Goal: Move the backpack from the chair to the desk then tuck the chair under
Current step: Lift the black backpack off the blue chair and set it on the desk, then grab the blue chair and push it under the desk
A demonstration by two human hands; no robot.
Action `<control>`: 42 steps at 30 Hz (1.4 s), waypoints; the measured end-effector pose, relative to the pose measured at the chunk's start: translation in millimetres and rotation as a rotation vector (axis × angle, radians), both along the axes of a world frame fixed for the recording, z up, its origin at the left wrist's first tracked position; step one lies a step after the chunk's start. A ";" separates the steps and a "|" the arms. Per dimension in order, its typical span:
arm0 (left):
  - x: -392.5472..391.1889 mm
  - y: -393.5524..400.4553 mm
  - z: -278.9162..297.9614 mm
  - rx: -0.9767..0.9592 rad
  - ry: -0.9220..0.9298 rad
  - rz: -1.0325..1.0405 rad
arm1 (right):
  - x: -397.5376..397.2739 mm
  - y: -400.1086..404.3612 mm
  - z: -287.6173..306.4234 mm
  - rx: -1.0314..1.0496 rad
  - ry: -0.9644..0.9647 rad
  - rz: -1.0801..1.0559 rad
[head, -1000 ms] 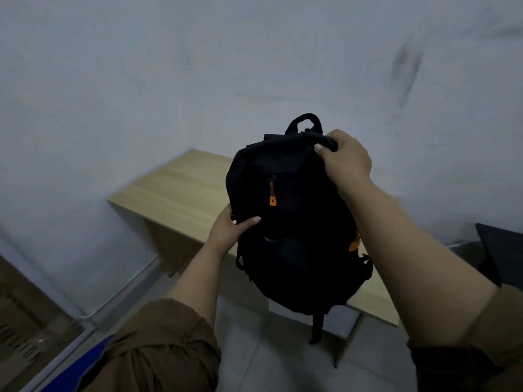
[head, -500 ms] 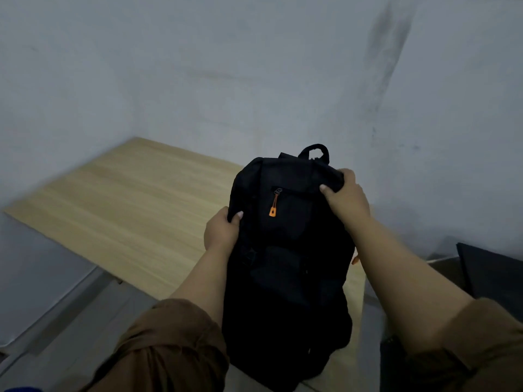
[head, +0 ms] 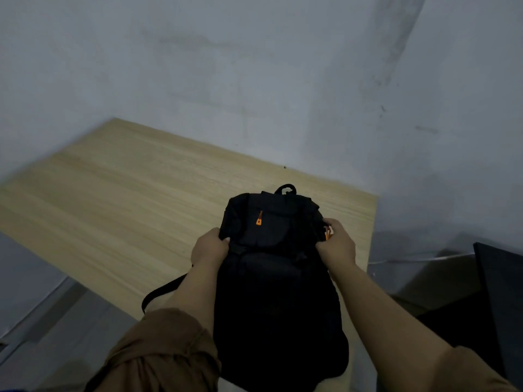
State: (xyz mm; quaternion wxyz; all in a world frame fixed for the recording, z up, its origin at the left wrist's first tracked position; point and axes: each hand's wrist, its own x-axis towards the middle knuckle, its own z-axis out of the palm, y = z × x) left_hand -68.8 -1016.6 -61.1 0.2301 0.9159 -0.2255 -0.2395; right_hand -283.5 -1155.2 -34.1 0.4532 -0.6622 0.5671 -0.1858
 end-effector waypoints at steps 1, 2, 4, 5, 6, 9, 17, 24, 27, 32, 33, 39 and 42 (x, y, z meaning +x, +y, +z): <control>0.7 -6.1 -0.7 -0.008 -0.006 -0.002 | -0.2 -6.0 -2.3 -0.012 -0.009 -0.023; 1.5 -13.2 -0.3 -0.018 -0.015 -0.008 | -0.3 -12.1 -3.7 -0.028 -0.016 -0.045; 3.6 -31.1 1.8 -0.045 -0.026 -0.030 | 0.1 -23.4 -3.8 -0.056 -0.025 -0.093; 4.6 -41.7 3.0 -0.060 -0.025 -0.043 | 0.2 -29.5 -3.2 -0.067 -0.029 -0.123; 5.1 -52.8 4.2 -0.071 -0.023 -0.056 | -0.3 -36.4 -2.8 -0.079 -0.036 -0.152; 6.8 -86.7 4.7 -0.080 -0.005 -0.089 | -2.4 -57.2 -5.2 -0.106 -0.052 -0.219; 9.8 -122.5 -9.9 -0.044 0.127 -0.209 | -8.7 -81.3 -16.6 -0.093 -0.004 -0.208; 16.4 -65.7 9.3 -0.174 0.140 -0.258 | 30.0 -29.1 -2.8 -0.292 0.249 -0.123; 29.1 8.0 18.2 -0.264 0.118 -0.177 | 71.5 41.2 10.3 -0.364 0.115 0.050; 32.4 91.8 30.6 -0.371 0.169 -0.081 | 117.7 122.6 19.1 -0.355 -0.030 0.216; 33.6 116.0 33.9 -0.396 0.186 -0.050 | 126.4 144.0 20.9 -0.343 -0.043 0.258; 48.5 333.3 45.2 -0.492 0.137 0.202 | 181.6 340.8 20.4 -0.262 -0.120 0.564; 51.2 424.1 47.9 -0.474 0.090 0.320 | 200.5 423.1 14.8 -0.250 -0.175 0.687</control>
